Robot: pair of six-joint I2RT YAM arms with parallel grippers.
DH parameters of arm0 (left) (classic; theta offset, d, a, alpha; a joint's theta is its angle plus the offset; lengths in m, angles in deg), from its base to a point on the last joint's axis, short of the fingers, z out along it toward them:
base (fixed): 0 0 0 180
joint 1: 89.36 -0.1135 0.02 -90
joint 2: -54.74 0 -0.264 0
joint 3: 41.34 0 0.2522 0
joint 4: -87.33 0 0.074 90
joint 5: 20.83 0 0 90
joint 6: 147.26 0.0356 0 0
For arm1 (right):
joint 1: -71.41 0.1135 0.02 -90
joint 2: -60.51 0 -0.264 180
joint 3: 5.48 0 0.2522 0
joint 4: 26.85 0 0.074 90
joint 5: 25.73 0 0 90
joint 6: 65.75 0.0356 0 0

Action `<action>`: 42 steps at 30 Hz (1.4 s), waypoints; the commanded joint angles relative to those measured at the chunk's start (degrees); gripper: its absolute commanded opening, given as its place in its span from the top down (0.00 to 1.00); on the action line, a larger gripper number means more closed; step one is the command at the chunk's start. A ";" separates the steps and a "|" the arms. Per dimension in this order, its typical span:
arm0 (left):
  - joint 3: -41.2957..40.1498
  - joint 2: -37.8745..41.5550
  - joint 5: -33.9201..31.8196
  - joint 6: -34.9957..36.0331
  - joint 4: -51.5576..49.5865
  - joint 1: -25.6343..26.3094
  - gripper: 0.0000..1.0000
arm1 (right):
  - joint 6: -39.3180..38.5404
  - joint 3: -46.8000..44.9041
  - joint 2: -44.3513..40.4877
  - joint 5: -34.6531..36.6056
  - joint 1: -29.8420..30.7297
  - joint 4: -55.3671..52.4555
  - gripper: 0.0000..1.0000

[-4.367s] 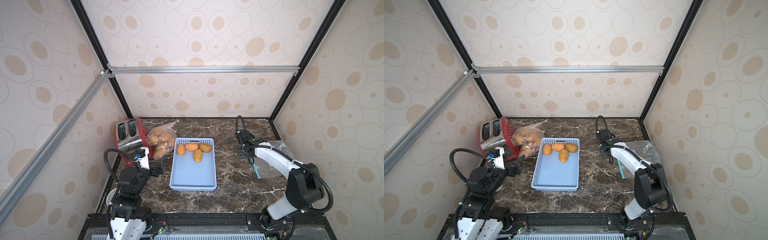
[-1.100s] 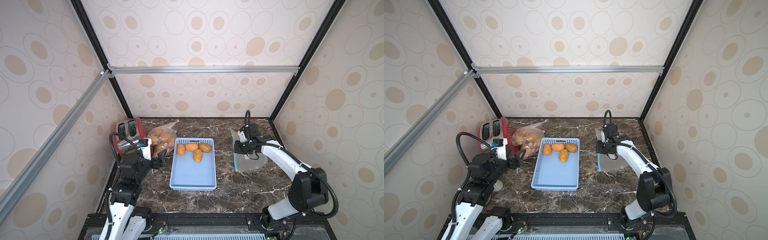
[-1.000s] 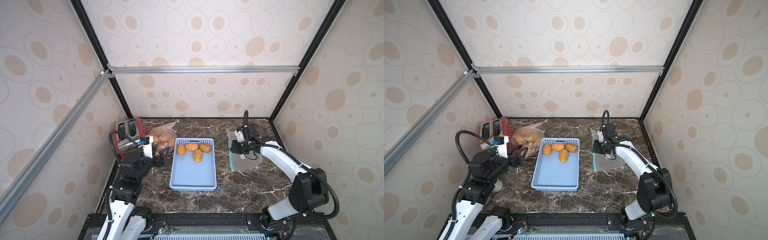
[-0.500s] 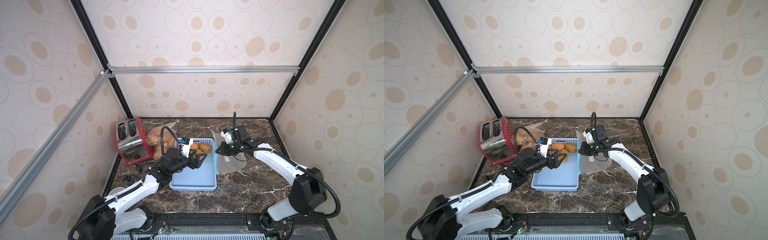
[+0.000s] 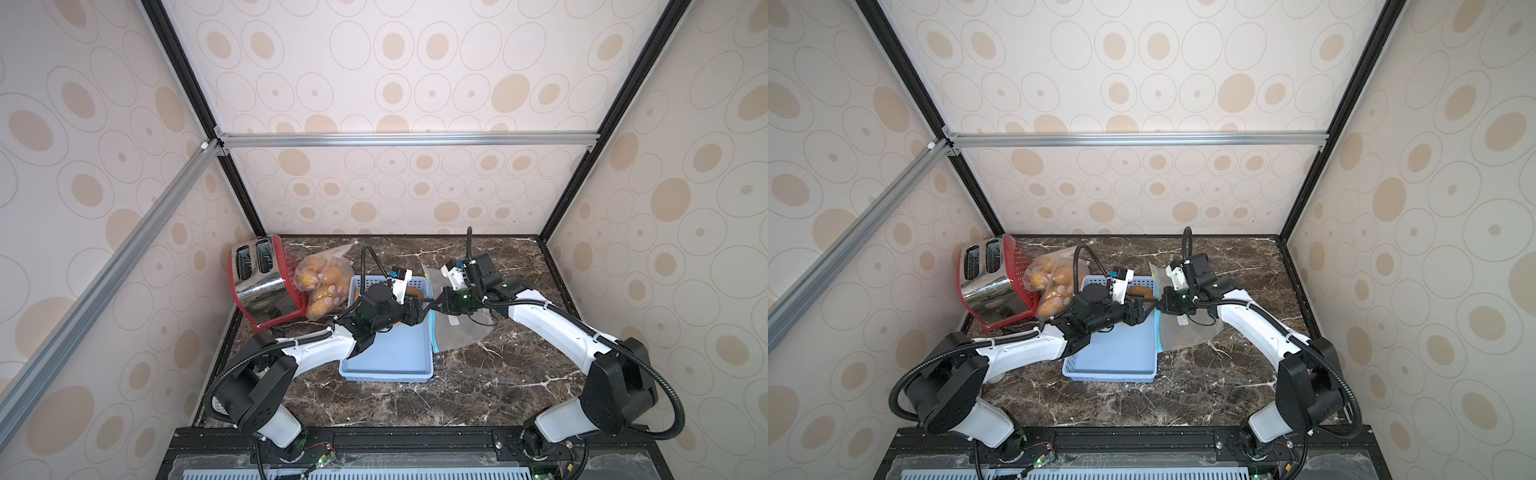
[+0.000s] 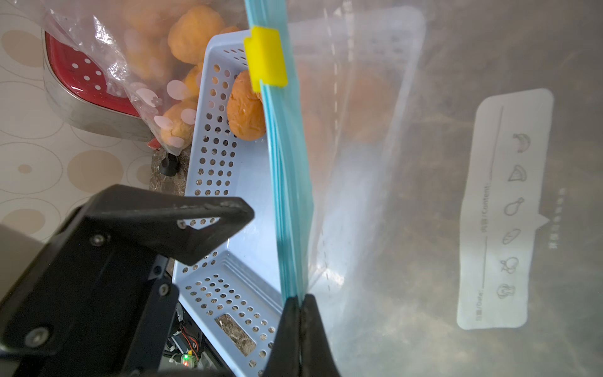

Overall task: Put the potatoes into a zipper bag and zip it
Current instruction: Open the zipper of the food storage bag.

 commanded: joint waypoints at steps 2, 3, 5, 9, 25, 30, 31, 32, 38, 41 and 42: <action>3.20 -2.07 -2.91 -0.93 0.35 0.34 0.46 | -0.21 -0.62 -1.49 -0.70 0.60 0.15 1.00; 3.29 -2.51 -2.89 -0.81 0.43 0.28 0.47 | -0.23 -0.68 -1.58 -0.67 0.59 0.09 1.00; 3.60 -3.37 -3.05 -0.76 0.25 0.27 0.50 | -0.54 -0.71 -1.82 -0.80 0.58 -0.15 1.00; 3.42 -4.71 -3.00 -1.36 1.27 0.23 0.54 | -1.26 -0.79 -2.37 -0.23 0.62 -0.44 1.00; 1.31 -7.69 -0.26 -5.65 10.36 0.32 1.00 | -3.73 -1.19 -3.75 13.14 1.73 -3.27 1.00; 0.16 -6.79 1.50 -8.01 12.90 0.50 1.00 | -7.76 2.83 -1.31 23.44 7.32 -5.90 1.00; 0.40 -6.83 2.14 -8.22 12.72 0.53 1.00 | -8.24 3.50 -0.64 24.49 8.23 -6.09 0.99; 0.60 -6.79 2.49 -8.39 12.35 0.65 1.00 | -8.30 3.89 -0.27 25.01 8.73 -5.98 0.98; -0.18 -4.67 1.63 -8.14 11.01 0.70 1.00 | -9.45 3.72 1.30 26.18 9.76 -4.48 0.86; 0.57 -4.11 2.03 -8.50 8.54 0.78 1.00 | -10.49 2.97 1.41 25.42 9.78 -3.70 0.80; 0.88 -4.02 2.16 -8.65 7.81 0.73 1.00 | -10.81 2.66 1.26 25.54 9.81 -3.25 0.75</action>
